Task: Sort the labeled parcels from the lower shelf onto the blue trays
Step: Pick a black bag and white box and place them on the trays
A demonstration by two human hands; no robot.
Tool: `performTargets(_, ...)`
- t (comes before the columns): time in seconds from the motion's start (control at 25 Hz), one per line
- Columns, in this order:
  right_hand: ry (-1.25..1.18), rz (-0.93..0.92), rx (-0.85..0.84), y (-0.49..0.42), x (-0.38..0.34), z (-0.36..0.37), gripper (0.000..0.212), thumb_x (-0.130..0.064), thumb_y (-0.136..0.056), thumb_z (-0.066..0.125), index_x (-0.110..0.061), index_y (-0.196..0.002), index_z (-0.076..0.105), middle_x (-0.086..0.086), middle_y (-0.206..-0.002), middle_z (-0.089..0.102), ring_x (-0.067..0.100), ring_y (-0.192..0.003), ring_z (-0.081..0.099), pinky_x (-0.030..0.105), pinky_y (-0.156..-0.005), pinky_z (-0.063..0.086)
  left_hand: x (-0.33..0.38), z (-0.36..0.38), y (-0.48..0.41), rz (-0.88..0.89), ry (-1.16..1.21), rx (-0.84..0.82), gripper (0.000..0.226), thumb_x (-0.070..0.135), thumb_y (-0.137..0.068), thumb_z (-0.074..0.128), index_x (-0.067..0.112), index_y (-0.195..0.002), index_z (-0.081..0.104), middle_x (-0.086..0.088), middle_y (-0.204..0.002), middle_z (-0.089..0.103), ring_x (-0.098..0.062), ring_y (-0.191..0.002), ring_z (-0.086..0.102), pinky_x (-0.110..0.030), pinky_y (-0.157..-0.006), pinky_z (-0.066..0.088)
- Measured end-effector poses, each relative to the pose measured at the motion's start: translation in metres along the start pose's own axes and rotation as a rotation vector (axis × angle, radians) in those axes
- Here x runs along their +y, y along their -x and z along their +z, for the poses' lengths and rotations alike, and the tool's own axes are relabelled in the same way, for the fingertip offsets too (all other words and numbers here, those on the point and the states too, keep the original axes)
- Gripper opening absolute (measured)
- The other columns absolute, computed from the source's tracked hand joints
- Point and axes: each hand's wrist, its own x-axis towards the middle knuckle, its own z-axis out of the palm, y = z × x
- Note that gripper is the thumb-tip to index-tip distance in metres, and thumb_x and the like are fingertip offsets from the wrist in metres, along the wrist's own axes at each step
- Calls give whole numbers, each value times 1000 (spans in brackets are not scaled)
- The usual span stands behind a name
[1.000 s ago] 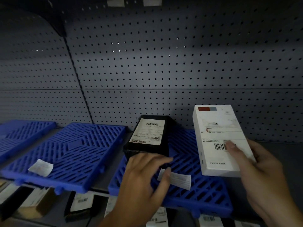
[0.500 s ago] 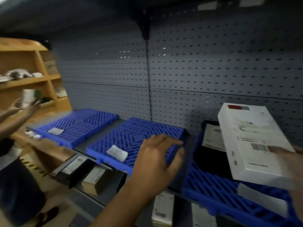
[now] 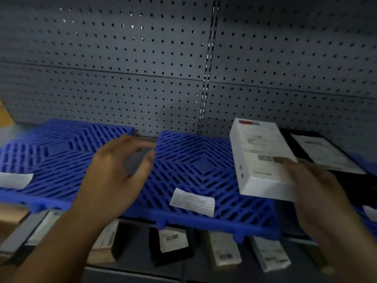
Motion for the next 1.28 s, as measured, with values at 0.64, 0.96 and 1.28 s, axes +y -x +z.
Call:
performTargets(0.64,350,-49,-18,5,27,88,23,-28,-106,52,-21,-124,64,-7,-101,69,11,-89,66,24,-65,48,-29,-20,-4,-3,43,-79,32,41,-97,53,23,-116,73,9,-112,68,-14,-113,62,-34,-101,46)
performTargets(0.96,553,-254,87,8,23,90,53,-33,-100,61,-27,-150,44,3,-141,54,21,-120,58,38,-92,54,-38,-22,-4,-15,19,-57,27,44,-100,58,25,-111,73,10,-110,69,-16,-109,64,-34,-98,46)
performTargets(1.28,867,-272,-41,25,14,102,109,-77,-64,73,-38,-155,28,-9,-158,31,20,-144,32,55,-113,41,-29,-20,-6,2,38,-64,31,46,-98,54,27,-114,72,11,-113,68,-14,-110,62,-34,-100,45)
